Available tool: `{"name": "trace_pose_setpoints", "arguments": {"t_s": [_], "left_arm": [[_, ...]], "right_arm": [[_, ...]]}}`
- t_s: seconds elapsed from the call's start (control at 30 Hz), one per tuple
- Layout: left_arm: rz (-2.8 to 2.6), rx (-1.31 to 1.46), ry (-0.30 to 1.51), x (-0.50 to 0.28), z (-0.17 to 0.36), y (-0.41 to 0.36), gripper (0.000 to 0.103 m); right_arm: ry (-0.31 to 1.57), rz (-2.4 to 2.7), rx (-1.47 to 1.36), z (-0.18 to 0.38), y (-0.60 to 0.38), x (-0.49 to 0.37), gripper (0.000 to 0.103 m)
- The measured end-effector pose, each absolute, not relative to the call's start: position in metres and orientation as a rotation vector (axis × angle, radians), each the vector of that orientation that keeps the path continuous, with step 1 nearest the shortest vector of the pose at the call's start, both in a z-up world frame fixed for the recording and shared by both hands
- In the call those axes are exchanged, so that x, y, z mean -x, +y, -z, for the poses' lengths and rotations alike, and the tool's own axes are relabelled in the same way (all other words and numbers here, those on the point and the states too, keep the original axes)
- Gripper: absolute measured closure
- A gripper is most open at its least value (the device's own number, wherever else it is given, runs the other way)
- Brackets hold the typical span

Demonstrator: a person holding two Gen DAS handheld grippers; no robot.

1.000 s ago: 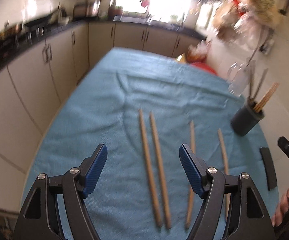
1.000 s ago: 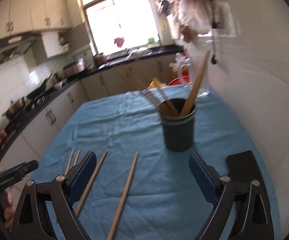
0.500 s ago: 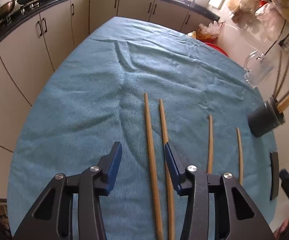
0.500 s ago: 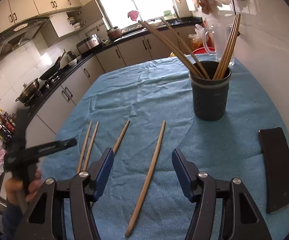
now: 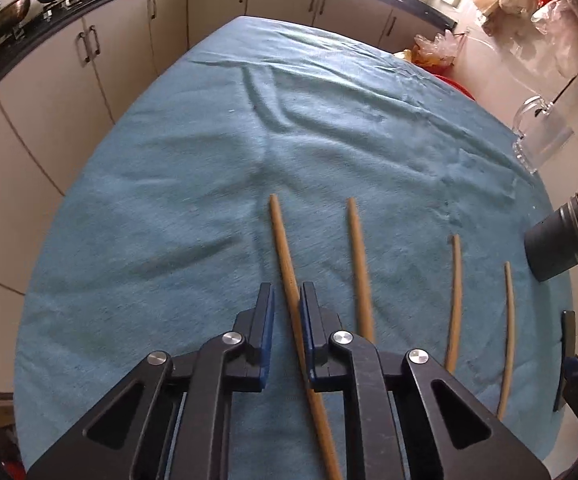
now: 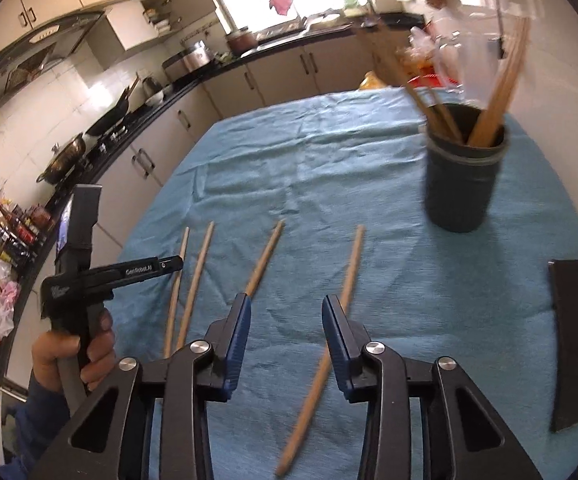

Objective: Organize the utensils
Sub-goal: 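Close the left tool on a wooden chopstick while the right tool grasps another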

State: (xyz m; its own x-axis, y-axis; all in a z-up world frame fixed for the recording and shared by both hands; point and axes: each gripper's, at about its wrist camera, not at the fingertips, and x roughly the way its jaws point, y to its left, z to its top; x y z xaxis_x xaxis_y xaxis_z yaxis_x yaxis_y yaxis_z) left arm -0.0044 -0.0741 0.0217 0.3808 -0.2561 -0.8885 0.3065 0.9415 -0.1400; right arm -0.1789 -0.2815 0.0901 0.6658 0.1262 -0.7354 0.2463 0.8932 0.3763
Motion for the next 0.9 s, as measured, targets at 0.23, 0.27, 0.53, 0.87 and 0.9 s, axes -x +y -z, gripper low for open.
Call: {"name": "trace_pose_setpoints", "arguments": {"t_s": [0.23, 0.27, 0.53, 0.87, 0.9], "left_arm": [[0.355, -0.027, 1.138, 0.007, -0.022, -0.054, 0.091], [0.356, -0.025, 1.138, 0.007, -0.022, -0.054, 0.091], [0.360, -0.037, 1.123, 0.007, -0.022, -0.057, 0.091], [0.420, -0.002, 1.072, 0.014, -0.029, -0.059, 0.097], [0.430, 0.005, 1.052, 0.017, -0.035, -0.057, 0.097]], "right_arm": [[0.996, 0.022, -0.586, -0.063, -0.276, 0.113, 0.068], [1.018, 0.020, -0.610, -0.057, -0.278, 0.102, 0.068], [1.150, 0.086, -0.623, -0.027, -0.277, 0.053, 0.079], [1.142, 0.062, -0.530, -0.027, -0.254, 0.045, 0.096], [1.116, 0.052, -0.533, -0.032, -0.255, 0.050, 0.096]]}}
